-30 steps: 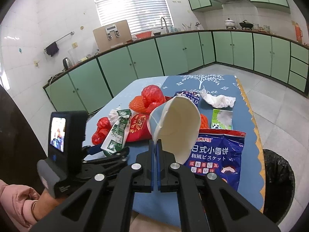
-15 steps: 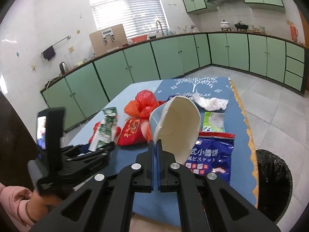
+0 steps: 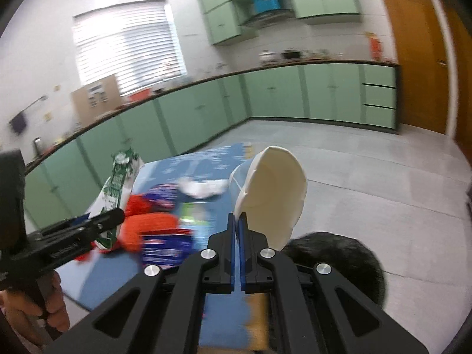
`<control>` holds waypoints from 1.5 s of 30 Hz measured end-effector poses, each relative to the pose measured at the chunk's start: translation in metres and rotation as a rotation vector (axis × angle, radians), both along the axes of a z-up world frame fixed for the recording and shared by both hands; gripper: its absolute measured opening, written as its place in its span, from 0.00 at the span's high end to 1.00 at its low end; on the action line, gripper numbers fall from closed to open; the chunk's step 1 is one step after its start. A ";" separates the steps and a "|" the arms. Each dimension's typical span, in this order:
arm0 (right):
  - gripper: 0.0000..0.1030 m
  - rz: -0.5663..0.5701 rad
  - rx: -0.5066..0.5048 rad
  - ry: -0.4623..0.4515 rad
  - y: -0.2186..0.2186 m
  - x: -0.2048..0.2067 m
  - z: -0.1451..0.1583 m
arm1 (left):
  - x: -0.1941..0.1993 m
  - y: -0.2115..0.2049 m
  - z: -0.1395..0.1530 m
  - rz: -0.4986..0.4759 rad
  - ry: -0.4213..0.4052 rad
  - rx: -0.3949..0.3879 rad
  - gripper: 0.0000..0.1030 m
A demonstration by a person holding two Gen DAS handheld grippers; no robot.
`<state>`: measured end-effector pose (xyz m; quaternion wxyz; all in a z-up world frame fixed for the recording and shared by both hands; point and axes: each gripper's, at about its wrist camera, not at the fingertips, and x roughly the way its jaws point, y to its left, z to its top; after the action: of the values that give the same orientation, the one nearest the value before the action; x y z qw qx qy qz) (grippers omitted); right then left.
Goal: Collect trash
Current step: 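Carry both items over the black bin and open both grippers, then grasp the blue biscuit bag with the right gripper and lift it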
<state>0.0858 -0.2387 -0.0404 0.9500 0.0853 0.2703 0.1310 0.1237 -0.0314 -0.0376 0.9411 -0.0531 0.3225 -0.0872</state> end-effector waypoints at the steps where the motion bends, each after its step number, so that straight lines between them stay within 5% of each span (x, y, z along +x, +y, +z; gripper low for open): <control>1: 0.98 -0.026 -0.004 0.007 -0.010 0.001 -0.003 | 0.007 -0.016 -0.002 -0.044 0.008 -0.012 0.62; 7: 0.98 -0.165 0.006 0.099 -0.069 0.009 -0.041 | 0.048 -0.094 -0.028 -0.249 0.100 -0.056 0.62; 17: 0.95 -0.219 0.033 0.226 -0.107 0.039 -0.096 | 0.092 -0.148 -0.073 -0.347 0.228 -0.065 0.62; 18: 0.93 -0.219 0.032 0.239 -0.108 0.041 -0.100 | 0.094 -0.151 -0.075 -0.350 0.230 -0.062 0.60; 21: 0.66 -0.230 0.020 0.268 -0.109 0.044 -0.114 | 0.097 -0.153 -0.077 -0.346 0.238 -0.063 0.44; 26: 0.53 -0.252 0.037 0.281 -0.111 0.047 -0.116 | 0.096 -0.137 -0.071 -0.323 0.226 -0.067 0.39; 33: 0.36 -0.189 0.027 0.198 -0.080 0.034 -0.083 | 0.063 -0.071 -0.039 -0.183 0.074 -0.020 0.33; 37: 0.29 -0.081 0.048 0.122 -0.041 0.029 -0.055 | 0.036 -0.023 -0.030 -0.055 -0.004 0.052 0.32; 45: 0.23 0.161 0.072 0.092 0.046 0.023 -0.050 | -0.001 0.062 -0.038 0.127 -0.003 0.094 0.32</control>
<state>0.1091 -0.1928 -0.0902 0.9193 0.1032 0.3150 0.2122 0.1229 0.0302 -0.0759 0.9467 -0.0292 0.3207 -0.0122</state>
